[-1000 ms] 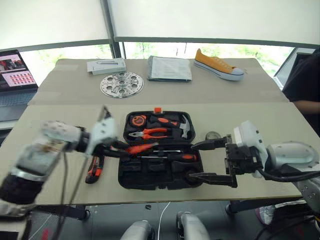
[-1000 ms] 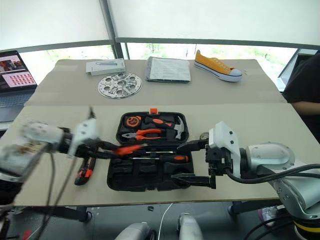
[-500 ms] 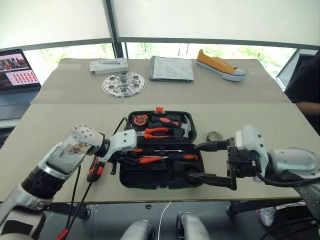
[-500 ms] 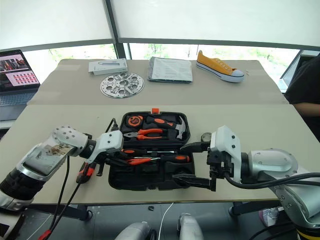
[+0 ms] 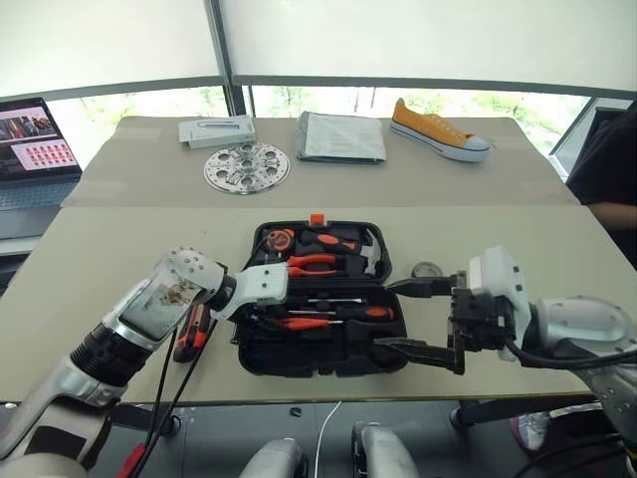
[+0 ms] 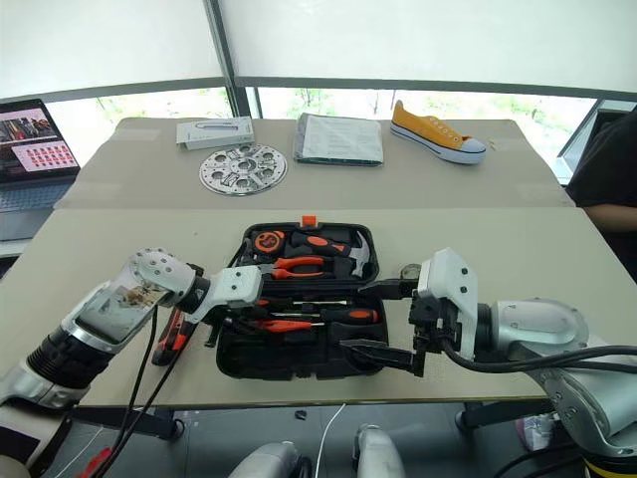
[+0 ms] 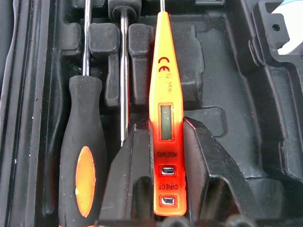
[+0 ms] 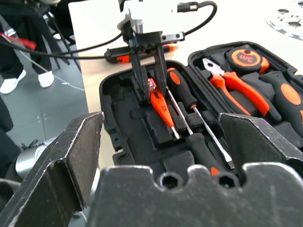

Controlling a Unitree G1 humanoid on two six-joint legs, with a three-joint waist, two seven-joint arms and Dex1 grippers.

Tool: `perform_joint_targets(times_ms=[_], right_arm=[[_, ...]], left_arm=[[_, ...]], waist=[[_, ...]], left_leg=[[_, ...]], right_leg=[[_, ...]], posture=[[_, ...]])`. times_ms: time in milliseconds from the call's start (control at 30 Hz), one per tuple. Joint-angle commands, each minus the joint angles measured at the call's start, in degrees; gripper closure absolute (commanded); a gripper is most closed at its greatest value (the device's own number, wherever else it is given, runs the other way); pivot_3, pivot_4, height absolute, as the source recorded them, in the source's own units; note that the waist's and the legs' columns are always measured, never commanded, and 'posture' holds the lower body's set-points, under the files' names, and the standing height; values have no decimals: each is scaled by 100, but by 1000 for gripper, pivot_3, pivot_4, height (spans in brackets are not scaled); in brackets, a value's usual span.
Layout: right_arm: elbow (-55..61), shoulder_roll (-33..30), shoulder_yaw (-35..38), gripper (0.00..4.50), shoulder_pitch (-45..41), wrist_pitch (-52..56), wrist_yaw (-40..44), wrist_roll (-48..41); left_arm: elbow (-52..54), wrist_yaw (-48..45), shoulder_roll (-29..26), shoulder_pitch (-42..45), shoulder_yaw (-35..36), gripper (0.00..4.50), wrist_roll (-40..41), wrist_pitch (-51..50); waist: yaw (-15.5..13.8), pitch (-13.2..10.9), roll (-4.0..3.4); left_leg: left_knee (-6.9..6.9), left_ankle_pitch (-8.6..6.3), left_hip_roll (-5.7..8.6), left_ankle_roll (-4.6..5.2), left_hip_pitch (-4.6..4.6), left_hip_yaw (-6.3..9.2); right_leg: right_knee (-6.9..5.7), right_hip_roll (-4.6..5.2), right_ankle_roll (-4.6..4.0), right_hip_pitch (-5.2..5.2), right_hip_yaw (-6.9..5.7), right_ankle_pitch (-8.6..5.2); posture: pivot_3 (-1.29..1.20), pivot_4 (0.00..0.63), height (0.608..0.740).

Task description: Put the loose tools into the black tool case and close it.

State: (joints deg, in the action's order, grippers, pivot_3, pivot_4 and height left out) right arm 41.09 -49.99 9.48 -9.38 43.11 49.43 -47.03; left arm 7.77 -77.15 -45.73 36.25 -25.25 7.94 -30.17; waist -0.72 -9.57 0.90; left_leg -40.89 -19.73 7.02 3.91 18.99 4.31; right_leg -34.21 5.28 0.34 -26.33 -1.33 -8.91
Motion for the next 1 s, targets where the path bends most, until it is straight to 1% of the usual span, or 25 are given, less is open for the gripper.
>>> perform_joint_targets(times_ms=[33, 67, 167, 200, 333, 400, 433, 467, 633, 767, 800, 1000], right_arm=[[135, 12, 104, 0, -24, -66, -51, -161], [140, 4, 104, 0, -25, -63, -52, -180], [99, -15, 141, 0, -52, -43, -63, -240], [82, -21, 148, 0, -65, -36, -70, -254], [53, -47, 147, 0, -52, -38, -61, -260], [50, -51, 125, 0, -51, -39, -45, -257], [43, -48, 106, 0, -69, -37, -46, -252], [37, -46, 94, 0, -82, -36, -48, -248], [-19, -40, 37, 0, -198, -11, -60, -236], [-20, -68, 52, 0, -208, 5, -61, -239], [-13, -74, 68, 0, -200, 18, -72, -253], [25, -102, 106, 0, -148, 25, -111, -289]], left_arm=[[214, -245, -183, 110, 247, 1801, 222, -194], [257, -298, -262, 111, 329, 1337, 272, -223], [412, -435, -503, 119, 663, 202, 555, -415], [447, -458, -556, 135, 778, 44, 666, -510], [468, -492, -636, 148, 1185, 44, 1006, -561], [340, -289, -496, 171, 1246, 44, 1009, -557], [255, -174, -390, 177, 1235, 580, 975, -511], [201, -101, -320, 181, 1224, 843, 952, -478], [-1, 38, 27, 119, 945, 2740, 798, -304], [-82, 3, 110, 24, 727, 4202, 665, -114], [-60, -21, 93, -15, 667, 4475, 656, -148], [-174, 51, -39, -259, 434, 4475, 235, 272]], waist=[[1, 0, 0], [2, 0, 0], [14, 0, 0], [14, 0, 0], [5, 0, 0], [-5, 0, 0], [-12, 0, 0], [-16, 0, 0], [0, 0, 0], [8, 0, 0], [9, 0, 0], [1, 0, 0]], left_leg=[[-3, 0, 0, 0, 3, 1], [-3, 0, 0, 0, 2, 1], [-4, 0, -2, 0, 1, 1], [-3, 0, -2, 0, 1, 1], [-4, 0, -2, 0, 0, 1], [-4, 0, 0, 0, 0, 1], [-4, 0, 1, 0, 0, 2], [-4, 0, 3, 0, 1, 3], [-7, 0, 4, 0, 2, 3], [-6, 0, 2, 0, 2, 3], [-6, 0, 2, 0, 2, 2], [-7, 0, 2, 0, 1, 3]], right_leg=[[0, -1, 0, 0, 0, 0], [-1, -1, 0, -1, 0, 0], [-5, -2, 0, -2, 0, 0], [-6, -3, 0, -3, 0, 0], [-8, -3, 0, -2, -4, 0], [-7, -3, 0, -2, -7, 0], [-6, -2, 0, -1, -10, 0], [-6, -3, 0, 0, -12, 0], [-3, 1, 3, 1, -11, 2], [-3, 1, 2, 0, -9, 2], [-4, 1, 2, 0, -8, 2], [-4, 1, 2, 0, -1, 2]], posture=[[0, 150, 737], [0, 150, 737], [0, 150, 737], [0, 150, 737], [0, 150, 737], [0, 150, 737], [0, 150, 737], [0, 150, 737], [0, 150, 737], [0, 150, 737], [0, 150, 737], [0, 150, 737]])
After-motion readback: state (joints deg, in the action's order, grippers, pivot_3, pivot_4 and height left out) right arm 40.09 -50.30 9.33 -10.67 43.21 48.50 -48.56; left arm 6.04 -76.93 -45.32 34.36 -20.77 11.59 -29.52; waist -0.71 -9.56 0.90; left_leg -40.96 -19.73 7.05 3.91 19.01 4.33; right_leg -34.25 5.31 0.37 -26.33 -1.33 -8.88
